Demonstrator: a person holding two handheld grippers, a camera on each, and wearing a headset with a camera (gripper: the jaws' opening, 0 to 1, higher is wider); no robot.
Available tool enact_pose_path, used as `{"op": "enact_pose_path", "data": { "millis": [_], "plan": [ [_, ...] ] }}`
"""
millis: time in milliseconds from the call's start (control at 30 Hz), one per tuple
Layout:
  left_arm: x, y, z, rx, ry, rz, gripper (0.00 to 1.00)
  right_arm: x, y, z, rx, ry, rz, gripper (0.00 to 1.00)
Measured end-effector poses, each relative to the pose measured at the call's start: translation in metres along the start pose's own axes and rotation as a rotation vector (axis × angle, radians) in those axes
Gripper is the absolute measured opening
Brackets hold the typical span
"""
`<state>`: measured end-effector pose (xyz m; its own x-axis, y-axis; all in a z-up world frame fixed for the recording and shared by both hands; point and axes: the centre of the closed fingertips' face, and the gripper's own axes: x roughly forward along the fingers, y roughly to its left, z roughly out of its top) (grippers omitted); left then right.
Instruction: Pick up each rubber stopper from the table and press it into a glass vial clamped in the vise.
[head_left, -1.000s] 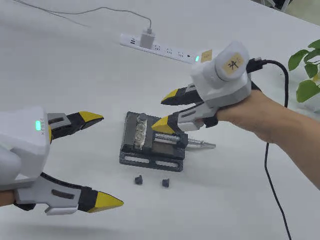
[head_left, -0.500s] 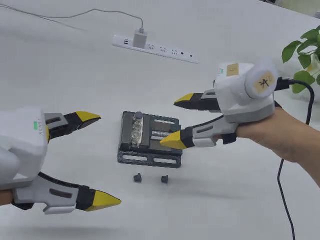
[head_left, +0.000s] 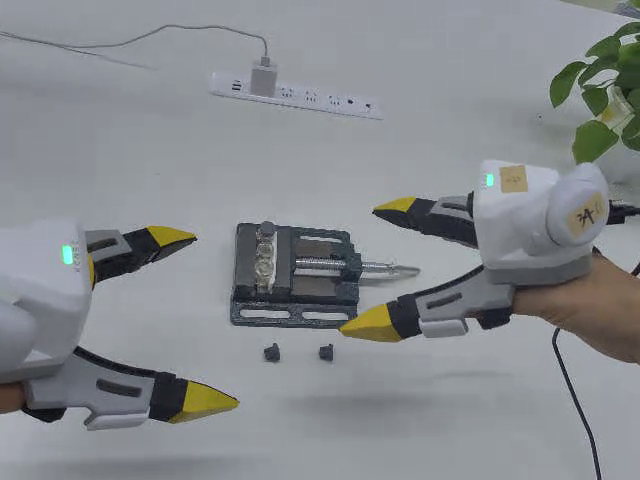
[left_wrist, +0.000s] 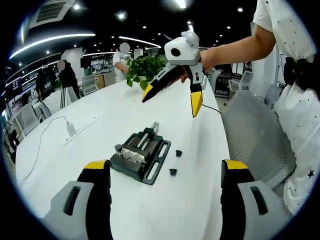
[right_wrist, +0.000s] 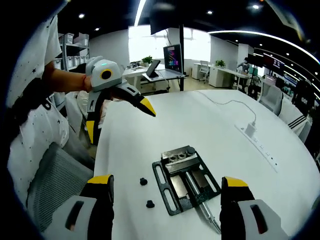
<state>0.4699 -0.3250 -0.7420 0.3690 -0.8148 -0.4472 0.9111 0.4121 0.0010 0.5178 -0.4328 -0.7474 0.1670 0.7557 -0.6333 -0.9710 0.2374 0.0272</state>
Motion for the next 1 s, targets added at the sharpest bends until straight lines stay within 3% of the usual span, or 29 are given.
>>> {"op": "enact_pose_path", "data": {
  "millis": [200, 533, 767, 1000],
  "plan": [
    [0.002, -0.001, -0.005, 0.013, 0.031, -0.006, 0.89, -0.007, 0.007, -0.019, -0.011, -0.006, -0.001, 0.92],
    [0.012, -0.001, -0.010, 0.031, 0.078, -0.020, 0.86, -0.013, 0.011, -0.033, -0.016, -0.016, -0.008, 0.95],
    [0.022, 0.000, -0.020, 0.042, 0.124, -0.033, 0.80, -0.020, 0.011, -0.041, 0.003, -0.028, -0.015, 0.93],
    [0.035, -0.005, -0.037, 0.052, 0.197, -0.069, 0.68, -0.024, 0.011, -0.049, 0.032, -0.045, -0.031, 0.93]
  ]
}}
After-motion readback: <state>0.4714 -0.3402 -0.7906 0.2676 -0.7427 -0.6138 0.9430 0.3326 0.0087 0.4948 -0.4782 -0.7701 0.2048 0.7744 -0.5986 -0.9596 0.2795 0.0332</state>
